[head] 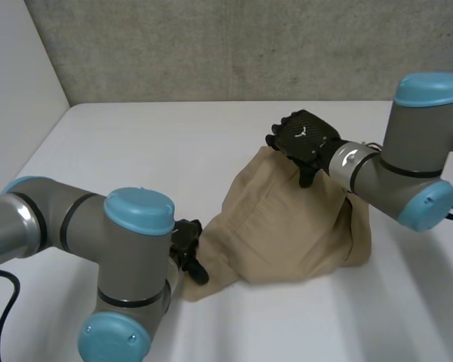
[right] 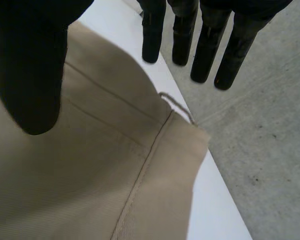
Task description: Fold the shorts.
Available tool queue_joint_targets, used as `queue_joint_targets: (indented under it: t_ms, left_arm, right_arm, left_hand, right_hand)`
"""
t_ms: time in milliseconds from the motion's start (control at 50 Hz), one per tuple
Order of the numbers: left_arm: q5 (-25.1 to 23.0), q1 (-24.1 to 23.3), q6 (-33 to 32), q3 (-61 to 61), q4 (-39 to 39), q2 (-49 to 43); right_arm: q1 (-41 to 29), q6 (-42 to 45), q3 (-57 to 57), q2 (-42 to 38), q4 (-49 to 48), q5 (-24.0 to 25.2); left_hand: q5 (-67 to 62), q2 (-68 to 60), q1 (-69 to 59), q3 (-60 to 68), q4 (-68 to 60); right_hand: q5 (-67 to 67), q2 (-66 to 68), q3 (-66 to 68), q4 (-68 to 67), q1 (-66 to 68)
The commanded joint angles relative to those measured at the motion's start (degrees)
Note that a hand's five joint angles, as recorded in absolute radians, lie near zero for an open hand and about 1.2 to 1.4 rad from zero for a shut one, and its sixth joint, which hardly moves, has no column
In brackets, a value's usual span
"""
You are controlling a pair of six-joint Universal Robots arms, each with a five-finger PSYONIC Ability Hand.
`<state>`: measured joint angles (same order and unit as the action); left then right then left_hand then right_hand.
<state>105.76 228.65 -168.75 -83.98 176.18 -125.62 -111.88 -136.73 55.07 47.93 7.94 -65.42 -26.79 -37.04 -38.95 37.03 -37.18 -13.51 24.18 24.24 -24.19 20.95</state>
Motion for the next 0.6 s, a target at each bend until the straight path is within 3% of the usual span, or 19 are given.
queue_joint_targets:
  t_ms: [20,60,120,200,260,340,360,440,600]
  left_arm:
    - [1.6,-0.2,-0.8,-0.2,2.5,-0.1]
    - [1.6,-0.1,-1.2,0.4,3.6,0.2]
    - [1.6,0.1,-2.3,2.3,5.7,0.4]
    - [1.8,2.3,-7.9,9.3,10.1,1.7]
    - [1.8,6.6,-16.2,15.8,14.8,5.4]
    - [2.3,10.2,-25.7,20.4,27.4,10.5]
    - [2.7,10.3,-28.6,20.6,34.0,12.3]
    - [2.7,10.1,-32.1,18.1,44.7,15.2]
    - [2.4,8.3,-32.3,5.5,42.5,16.6]
  right_arm:
    - [0.1,0.9,-9.4,-9.5,-2.0,0.4]
    - [0.1,1.8,-11.3,-10.7,-4.2,0.0]
    - [0.1,3.0,-12.5,-10.4,-11.1,-0.9]
    - [-0.3,3.1,-12.4,-6.7,-26.4,-7.0]
    - [-0.4,1.7,-11.1,-2.1,-40.1,-13.6]
    - [-0.4,-3.1,-8.1,3.4,-51.8,-15.5]
    - [-0.4,-5.1,-6.7,5.5,-53.8,-16.0]
    - [-0.4,-8.4,-2.7,9.7,-54.5,-18.2]
    - [-0.4,-9.2,9.1,13.7,-51.6,-18.1]
  left_hand:
    - [-42.5,-42.3,-40.4,42.3,-42.1]
    - [-43.2,-43.0,-41.1,43.0,-42.8]
    - [-43.2,-43.0,-41.1,43.0,-42.8]
    - [-43.2,-43.0,-41.1,43.0,-42.8]
    - [-43.2,-43.0,-41.1,43.0,-42.8]
    - [-43.2,-43.0,-41.1,43.0,-42.8]
    - [-43.2,-43.0,-41.1,43.0,-42.8]
    - [-43.2,-43.0,-41.1,43.0,-42.8]
    - [-43.2,-43.0,-41.1,43.0,-42.8]
  right_hand:
    - [-43.5,42.9,42.8,-42.8,46.1]
    - [-56.5,55.8,55.7,-55.8,59.0]
    - [-56.5,55.8,55.8,-55.8,59.0]
    - [-56.5,55.8,55.8,-55.8,59.0]
    - [-56.5,55.8,55.8,-55.8,59.0]
    - [-56.5,55.8,55.8,-55.8,59.0]
    - [-56.5,55.8,55.8,-55.8,59.0]
    - [-56.5,55.8,55.8,-55.8,59.0]
    - [-56.5,55.8,55.8,-55.8,59.0]
